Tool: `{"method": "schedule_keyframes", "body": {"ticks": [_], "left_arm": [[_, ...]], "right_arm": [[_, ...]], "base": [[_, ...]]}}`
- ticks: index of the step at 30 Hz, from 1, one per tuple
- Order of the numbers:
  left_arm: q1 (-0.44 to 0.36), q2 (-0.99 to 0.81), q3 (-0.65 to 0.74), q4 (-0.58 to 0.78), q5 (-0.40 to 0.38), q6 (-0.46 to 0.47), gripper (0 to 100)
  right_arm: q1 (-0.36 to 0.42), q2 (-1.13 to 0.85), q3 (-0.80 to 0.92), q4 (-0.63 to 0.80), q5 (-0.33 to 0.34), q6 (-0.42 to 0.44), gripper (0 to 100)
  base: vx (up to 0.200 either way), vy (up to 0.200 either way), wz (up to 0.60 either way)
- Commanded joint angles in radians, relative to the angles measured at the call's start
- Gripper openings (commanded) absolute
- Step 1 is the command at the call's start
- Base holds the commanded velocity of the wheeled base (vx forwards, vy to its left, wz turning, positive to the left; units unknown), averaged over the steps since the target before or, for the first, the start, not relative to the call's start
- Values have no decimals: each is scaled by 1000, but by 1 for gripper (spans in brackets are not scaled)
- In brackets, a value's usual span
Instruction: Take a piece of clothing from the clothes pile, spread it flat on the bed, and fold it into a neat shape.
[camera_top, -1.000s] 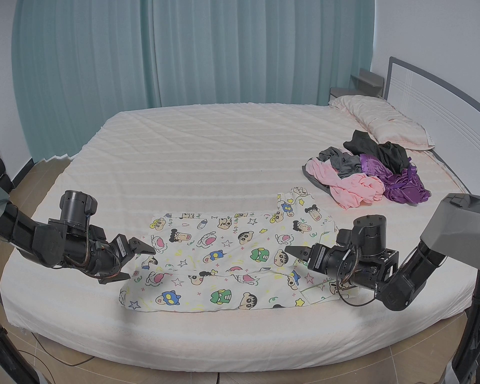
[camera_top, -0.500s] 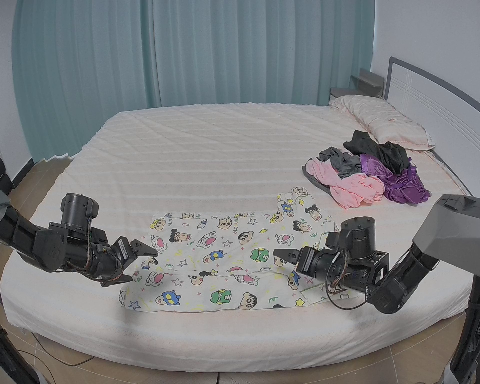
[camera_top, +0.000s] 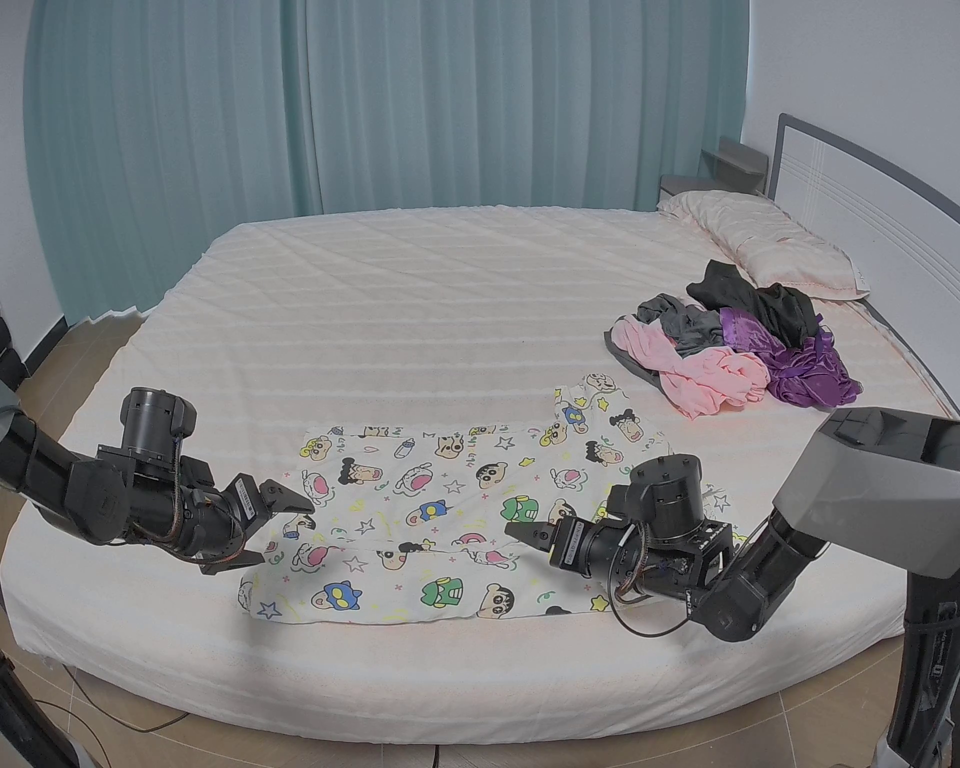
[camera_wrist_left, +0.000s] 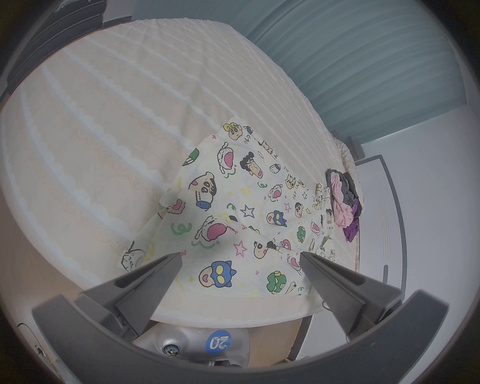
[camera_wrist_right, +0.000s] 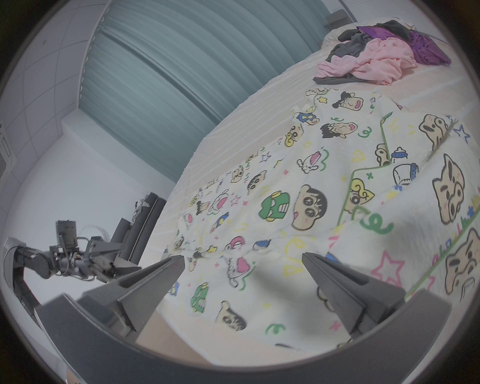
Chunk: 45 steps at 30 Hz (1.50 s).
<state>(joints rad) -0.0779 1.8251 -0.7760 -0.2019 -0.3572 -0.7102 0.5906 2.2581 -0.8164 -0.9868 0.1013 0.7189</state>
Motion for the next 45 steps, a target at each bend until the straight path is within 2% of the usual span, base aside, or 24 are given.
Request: {"method": "schedule_keyframes", "body": {"ticks": [1, 9, 14, 15, 17, 18, 23, 30, 35, 39, 42, 45], "left_arm": [[0, -1, 6, -1, 0, 0, 100], [0, -1, 4, -1, 1, -2, 100], [0, -9, 4, -2, 0, -18, 100], [0, -17, -3, -2, -16, -68, 100], [0, -17, -3, -2, -17, -69, 100], [0, -15, -5, -2, -22, -81, 100], [0, -13, -2, -1, -22, -83, 100], [0, -10, 3, -2, -23, -75, 100], [-2, -9, 6, -5, -26, -75, 100], [0, -7, 58, -103, -65, -63, 100], [0, -1, 78, -165, -63, -71, 100], [4, 5, 78, -166, -66, -71, 100]], "right_arm": [[-29, 81, -55, 4, -2, -1, 100], [-35, 86, -69, -12, 0, 1, 100], [-34, 1, -32, -44, -2, 1, 100], [-41, -98, 29, -30, -14, -7, 100], [-41, -103, 31, -30, -14, -7, 100], [-68, -176, 89, -10, -52, -12, 100], [-143, -224, 194, -15, -106, -38, 100], [-212, -242, 298, -16, -129, -27, 100], [-218, -236, 304, -18, -127, -10, 100], [-218, -235, 301, -16, -127, 22, 100], [-219, -232, 306, -16, -126, 24, 100], [-226, -232, 310, -16, -126, 27, 100]], "base": [[0, 0, 0], [0, 0, 0], [0, 0, 0], [0, 0, 0], [0, 0, 0], [0, 0, 0], [200, 0, 0], [200, 0, 0], [0, 0, 0], [0, 0, 0], [0, 0, 0], [0, 0, 0]]}}
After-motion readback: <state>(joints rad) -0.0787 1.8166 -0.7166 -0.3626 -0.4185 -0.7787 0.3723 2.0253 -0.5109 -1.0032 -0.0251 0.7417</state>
